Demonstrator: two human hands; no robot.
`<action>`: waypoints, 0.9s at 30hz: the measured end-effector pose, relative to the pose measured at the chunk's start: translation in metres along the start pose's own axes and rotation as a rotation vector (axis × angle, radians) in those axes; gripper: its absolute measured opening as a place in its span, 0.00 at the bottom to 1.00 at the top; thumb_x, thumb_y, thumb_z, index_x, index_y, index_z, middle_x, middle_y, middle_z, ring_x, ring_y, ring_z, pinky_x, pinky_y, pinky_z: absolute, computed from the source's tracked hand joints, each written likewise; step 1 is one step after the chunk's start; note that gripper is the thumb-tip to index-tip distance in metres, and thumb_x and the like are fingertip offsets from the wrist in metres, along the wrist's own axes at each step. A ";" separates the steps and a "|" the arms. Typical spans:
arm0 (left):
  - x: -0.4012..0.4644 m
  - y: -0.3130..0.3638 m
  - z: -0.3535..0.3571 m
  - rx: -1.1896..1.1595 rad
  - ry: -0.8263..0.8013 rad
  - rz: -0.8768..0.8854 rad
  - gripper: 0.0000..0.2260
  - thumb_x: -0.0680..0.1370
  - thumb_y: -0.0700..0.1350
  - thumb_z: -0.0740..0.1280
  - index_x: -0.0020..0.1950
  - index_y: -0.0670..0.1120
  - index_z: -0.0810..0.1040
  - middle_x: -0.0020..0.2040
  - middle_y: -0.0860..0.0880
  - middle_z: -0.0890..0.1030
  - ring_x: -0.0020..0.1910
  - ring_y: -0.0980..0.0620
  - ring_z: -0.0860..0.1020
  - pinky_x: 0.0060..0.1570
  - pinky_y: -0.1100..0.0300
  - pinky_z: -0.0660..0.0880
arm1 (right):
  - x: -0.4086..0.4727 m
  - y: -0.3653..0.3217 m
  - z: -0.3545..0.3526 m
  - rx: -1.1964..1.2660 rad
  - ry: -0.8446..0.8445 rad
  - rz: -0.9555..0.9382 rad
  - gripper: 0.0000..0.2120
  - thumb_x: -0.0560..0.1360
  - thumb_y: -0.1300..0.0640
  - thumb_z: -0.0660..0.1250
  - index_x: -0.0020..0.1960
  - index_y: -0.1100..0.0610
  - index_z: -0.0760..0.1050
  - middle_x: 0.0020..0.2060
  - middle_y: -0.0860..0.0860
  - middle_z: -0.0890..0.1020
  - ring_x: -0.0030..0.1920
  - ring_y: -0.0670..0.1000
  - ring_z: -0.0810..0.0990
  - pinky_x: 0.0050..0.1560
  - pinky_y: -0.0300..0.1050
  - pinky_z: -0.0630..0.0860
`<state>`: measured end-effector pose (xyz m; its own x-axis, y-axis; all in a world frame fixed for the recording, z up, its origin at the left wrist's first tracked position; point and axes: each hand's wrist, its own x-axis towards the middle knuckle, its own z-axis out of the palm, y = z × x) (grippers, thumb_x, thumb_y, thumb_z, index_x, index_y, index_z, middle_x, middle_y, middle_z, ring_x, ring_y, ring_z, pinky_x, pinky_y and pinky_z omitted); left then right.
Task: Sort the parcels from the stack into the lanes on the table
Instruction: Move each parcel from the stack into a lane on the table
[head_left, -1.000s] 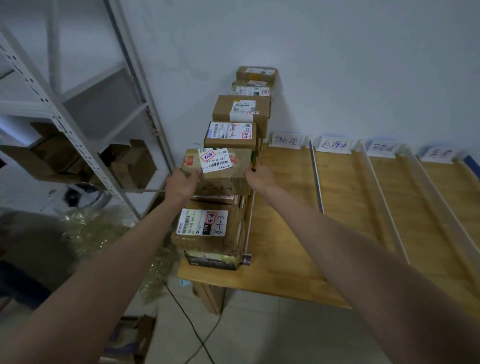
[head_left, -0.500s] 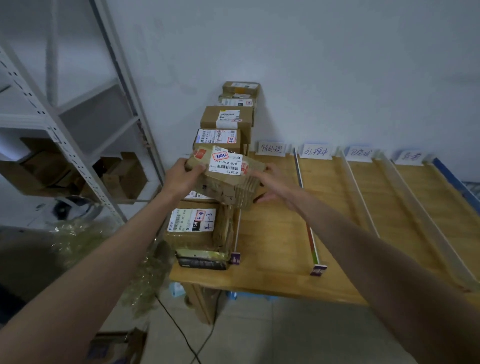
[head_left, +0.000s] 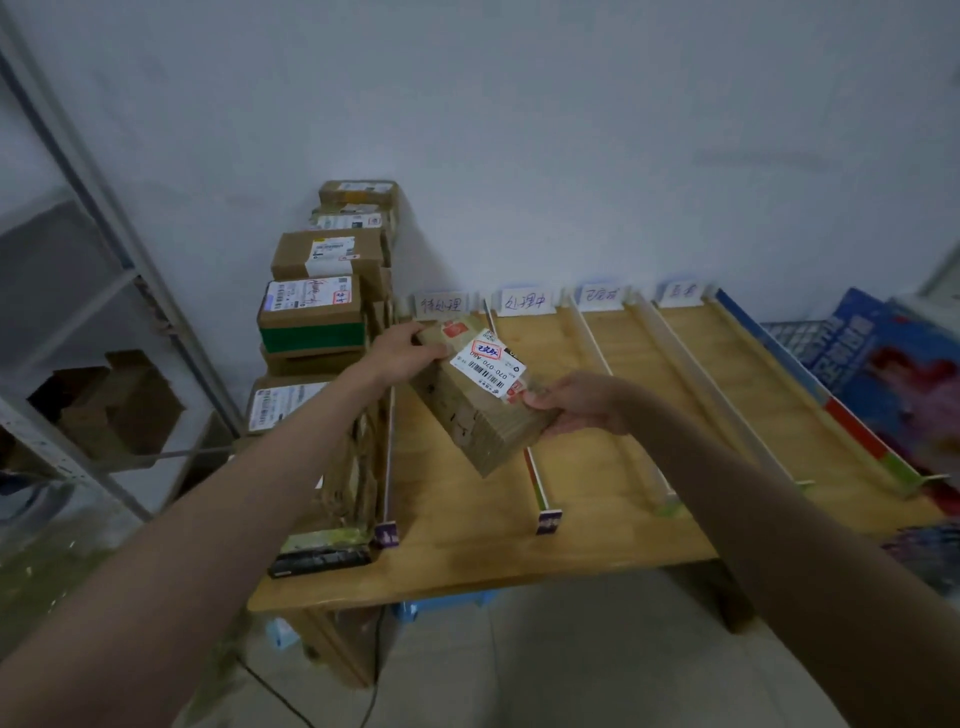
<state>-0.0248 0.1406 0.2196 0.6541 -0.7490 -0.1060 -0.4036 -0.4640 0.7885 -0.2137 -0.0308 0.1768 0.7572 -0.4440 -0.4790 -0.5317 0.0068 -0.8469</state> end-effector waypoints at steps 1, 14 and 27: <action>0.005 0.003 0.009 0.016 -0.005 0.019 0.21 0.80 0.49 0.67 0.72 0.45 0.71 0.67 0.47 0.74 0.65 0.47 0.72 0.59 0.54 0.72 | -0.004 0.005 -0.004 -0.030 0.059 0.010 0.24 0.74 0.50 0.74 0.64 0.64 0.76 0.58 0.57 0.81 0.54 0.54 0.84 0.54 0.46 0.82; 0.032 0.008 0.124 0.687 0.000 0.245 0.24 0.82 0.56 0.54 0.72 0.43 0.69 0.70 0.42 0.71 0.67 0.40 0.71 0.66 0.49 0.68 | -0.031 0.098 -0.072 0.143 0.607 0.101 0.26 0.75 0.51 0.73 0.62 0.71 0.74 0.58 0.61 0.79 0.52 0.58 0.82 0.46 0.53 0.83; 0.080 0.056 0.277 0.841 0.053 0.318 0.23 0.82 0.56 0.53 0.73 0.45 0.68 0.70 0.46 0.72 0.68 0.45 0.69 0.69 0.51 0.63 | -0.009 0.171 -0.232 -0.071 0.682 0.123 0.20 0.76 0.47 0.69 0.57 0.63 0.80 0.50 0.58 0.82 0.52 0.59 0.82 0.54 0.60 0.80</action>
<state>-0.1726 -0.0764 0.0873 0.4521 -0.8879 0.0856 -0.8917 -0.4472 0.0701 -0.3992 -0.2337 0.0897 0.2947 -0.9078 -0.2985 -0.6391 0.0450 -0.7678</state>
